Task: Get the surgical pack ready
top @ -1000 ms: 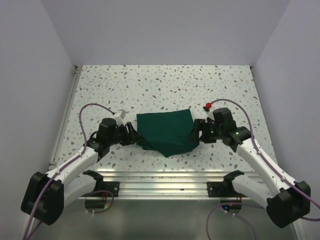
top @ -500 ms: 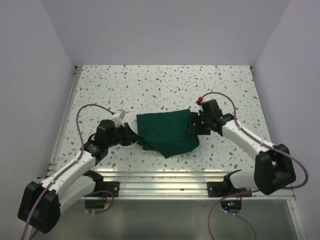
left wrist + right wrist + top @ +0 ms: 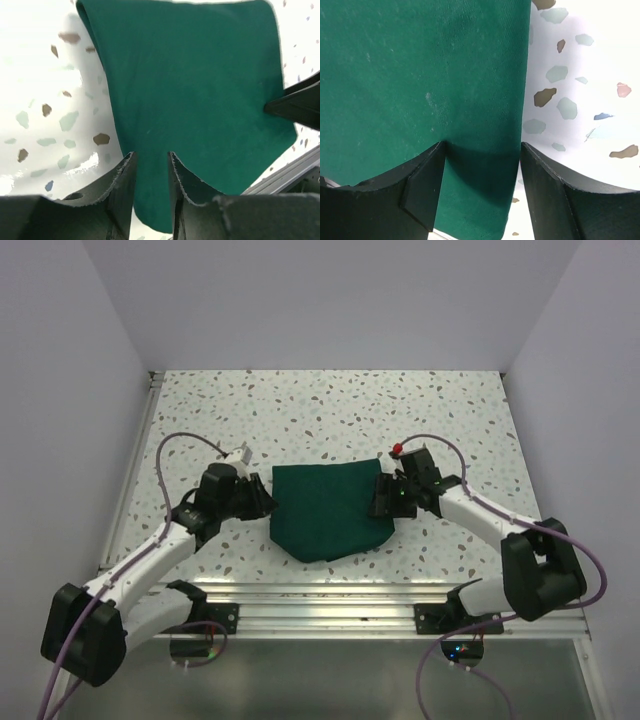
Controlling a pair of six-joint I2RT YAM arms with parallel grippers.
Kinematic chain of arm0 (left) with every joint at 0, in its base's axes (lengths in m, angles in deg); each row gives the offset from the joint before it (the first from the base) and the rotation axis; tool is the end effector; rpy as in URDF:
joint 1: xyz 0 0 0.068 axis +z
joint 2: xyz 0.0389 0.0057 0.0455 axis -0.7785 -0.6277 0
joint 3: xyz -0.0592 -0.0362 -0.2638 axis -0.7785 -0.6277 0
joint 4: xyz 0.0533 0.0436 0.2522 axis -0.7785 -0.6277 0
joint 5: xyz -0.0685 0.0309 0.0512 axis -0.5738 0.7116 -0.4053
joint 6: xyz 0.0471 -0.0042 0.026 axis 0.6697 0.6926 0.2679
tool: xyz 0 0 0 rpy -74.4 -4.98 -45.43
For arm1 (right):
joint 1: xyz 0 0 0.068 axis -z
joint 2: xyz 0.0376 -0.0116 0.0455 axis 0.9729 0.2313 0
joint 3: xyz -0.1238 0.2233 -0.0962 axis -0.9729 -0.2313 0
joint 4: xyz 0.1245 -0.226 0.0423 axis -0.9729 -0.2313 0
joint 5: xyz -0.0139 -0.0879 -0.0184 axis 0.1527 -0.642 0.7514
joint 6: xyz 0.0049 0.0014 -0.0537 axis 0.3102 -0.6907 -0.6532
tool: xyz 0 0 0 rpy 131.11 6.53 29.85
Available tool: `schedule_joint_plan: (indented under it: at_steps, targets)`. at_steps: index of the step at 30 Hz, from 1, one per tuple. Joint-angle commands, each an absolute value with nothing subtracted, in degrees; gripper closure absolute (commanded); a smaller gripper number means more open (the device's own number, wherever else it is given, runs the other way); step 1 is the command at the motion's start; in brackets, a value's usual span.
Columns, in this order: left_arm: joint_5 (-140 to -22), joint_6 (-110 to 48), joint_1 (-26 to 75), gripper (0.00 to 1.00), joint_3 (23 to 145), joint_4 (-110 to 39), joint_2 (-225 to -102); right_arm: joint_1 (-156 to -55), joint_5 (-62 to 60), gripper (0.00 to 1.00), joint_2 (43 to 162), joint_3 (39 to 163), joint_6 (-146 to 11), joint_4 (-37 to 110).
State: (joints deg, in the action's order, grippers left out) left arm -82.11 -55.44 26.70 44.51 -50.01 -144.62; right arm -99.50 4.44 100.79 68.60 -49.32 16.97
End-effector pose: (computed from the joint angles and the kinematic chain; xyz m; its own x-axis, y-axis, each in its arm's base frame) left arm 0.1897 -0.0924 0.2255 -0.7433 -0.2957 -0.6001 0.1121 0.8293 -0.5475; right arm 0.2406 0.1101 0.1857 -0.9035 0.0654 -0.4236 -0.1206 0.9096 0.3976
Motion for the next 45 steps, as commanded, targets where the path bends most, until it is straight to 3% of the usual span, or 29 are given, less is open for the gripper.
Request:
schedule_joint_plan:
  at_steps: [1, 3, 5, 13, 16, 17, 20, 26, 30, 38, 45]
  targets:
    - [-86.76, -56.18, 26.42, 0.67, 43.34, -44.07, -144.48, -99.56, 4.94, 0.36, 98.72, 67.74, -49.02, 18.48]
    - [-84.57, -56.45, 26.51, 0.61, 42.19, -43.89, -142.63, -99.56, 5.19, 0.37, 98.54, 67.39, -49.03, 18.47]
    - [-83.68, -56.45, 26.42, 0.47, 42.54, -43.54, -143.76, -99.65, 5.46, 0.38, 98.54, 67.04, -48.94, 18.74]
    - [-89.84, -59.62, 26.42, 0.43, 40.25, -30.54, -156.24, -99.74, 7.13, 0.44, 98.36, 63.88, -47.89, 20.84]
    - [-89.48, -58.91, 26.42, 0.53, 41.31, -29.74, -160.19, -99.65, 7.39, 0.47, 97.66, 62.83, -47.53, 21.46]
    - [-89.22, -58.65, 26.42, 0.65, 41.4, -28.78, -160.81, -99.74, 7.57, 0.51, 97.48, 62.65, -47.36, 21.55]
    - [-87.55, -57.6, 26.42, 0.79, 42.71, -27.81, -162.66, -100.61, 7.92, 0.6, 97.13, 61.42, -46.74, 22.43]
    - [-85.44, -53.03, 26.42, 0.91, 52.72, -27.73, -172.67, -103.42, 6.7, 0.69, 97.57, 59.48, -43.5, 26.46]
    - [-86.06, -50.74, 25.81, 0.95, 60.37, -22.89, -181.81, -111.15, 2.83, 0.73, 98.27, 59.04, -38.49, 31.3]
    - [-83.86, -47.84, 24.22, 0.69, 76.55, -24.47, -193.06, -123.72, -3.41, 0.67, 102.14, 60.89, -34.17, 34.29]
    - [-70.63, -46.78, 24.31, 0.47, 76.39, -31.4, -186.85, -125.93, -6.22, 0.5, 101.8, 61.24, -34.96, 32.01]
